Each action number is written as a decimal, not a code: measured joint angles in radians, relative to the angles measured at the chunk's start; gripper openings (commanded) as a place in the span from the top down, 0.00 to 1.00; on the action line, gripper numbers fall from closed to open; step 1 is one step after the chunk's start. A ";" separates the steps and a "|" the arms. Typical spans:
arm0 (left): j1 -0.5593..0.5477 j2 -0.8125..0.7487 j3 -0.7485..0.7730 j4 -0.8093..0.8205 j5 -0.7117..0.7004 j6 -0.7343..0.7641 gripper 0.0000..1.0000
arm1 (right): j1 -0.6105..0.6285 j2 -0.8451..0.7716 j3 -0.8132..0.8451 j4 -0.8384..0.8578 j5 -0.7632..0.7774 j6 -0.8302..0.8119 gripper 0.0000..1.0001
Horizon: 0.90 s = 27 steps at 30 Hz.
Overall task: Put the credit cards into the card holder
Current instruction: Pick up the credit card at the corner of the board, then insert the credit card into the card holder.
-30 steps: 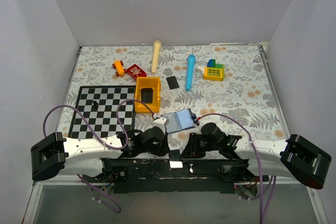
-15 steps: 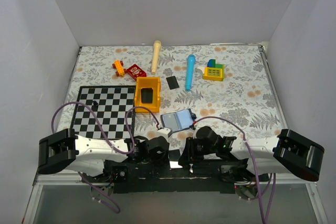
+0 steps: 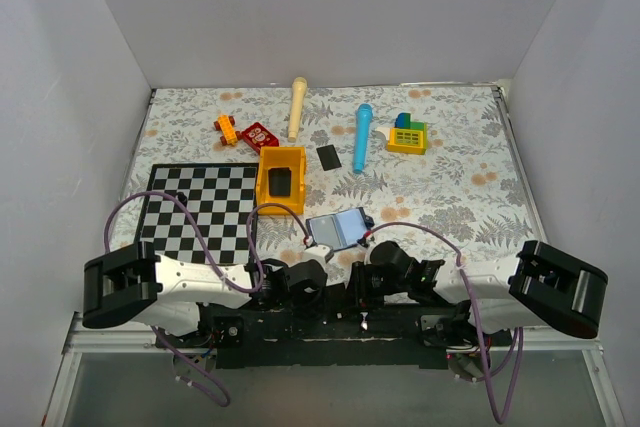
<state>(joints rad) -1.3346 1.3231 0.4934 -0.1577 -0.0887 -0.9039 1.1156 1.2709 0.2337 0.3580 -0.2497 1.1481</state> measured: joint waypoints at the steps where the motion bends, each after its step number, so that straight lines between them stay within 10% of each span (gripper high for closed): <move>1: 0.000 0.003 0.002 0.002 0.001 0.002 0.92 | 0.000 0.003 0.000 0.002 0.000 0.000 0.76; 6: -0.001 0.005 0.003 0.003 0.000 0.004 0.93 | 0.000 -0.004 0.000 0.015 0.004 0.003 0.99; 14: 0.011 -0.159 0.044 -0.161 -0.099 0.017 0.72 | 0.005 -0.253 0.068 -0.264 0.166 -0.043 0.99; 27: 0.533 -0.143 0.229 -0.152 -0.110 0.200 0.71 | -0.455 -0.178 0.486 -0.667 0.153 -0.456 0.99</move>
<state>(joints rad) -0.8021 1.1805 0.7227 -0.3096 -0.1989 -0.7036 0.6605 1.0931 0.7197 -0.3088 -0.0967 0.6922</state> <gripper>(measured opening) 0.305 0.030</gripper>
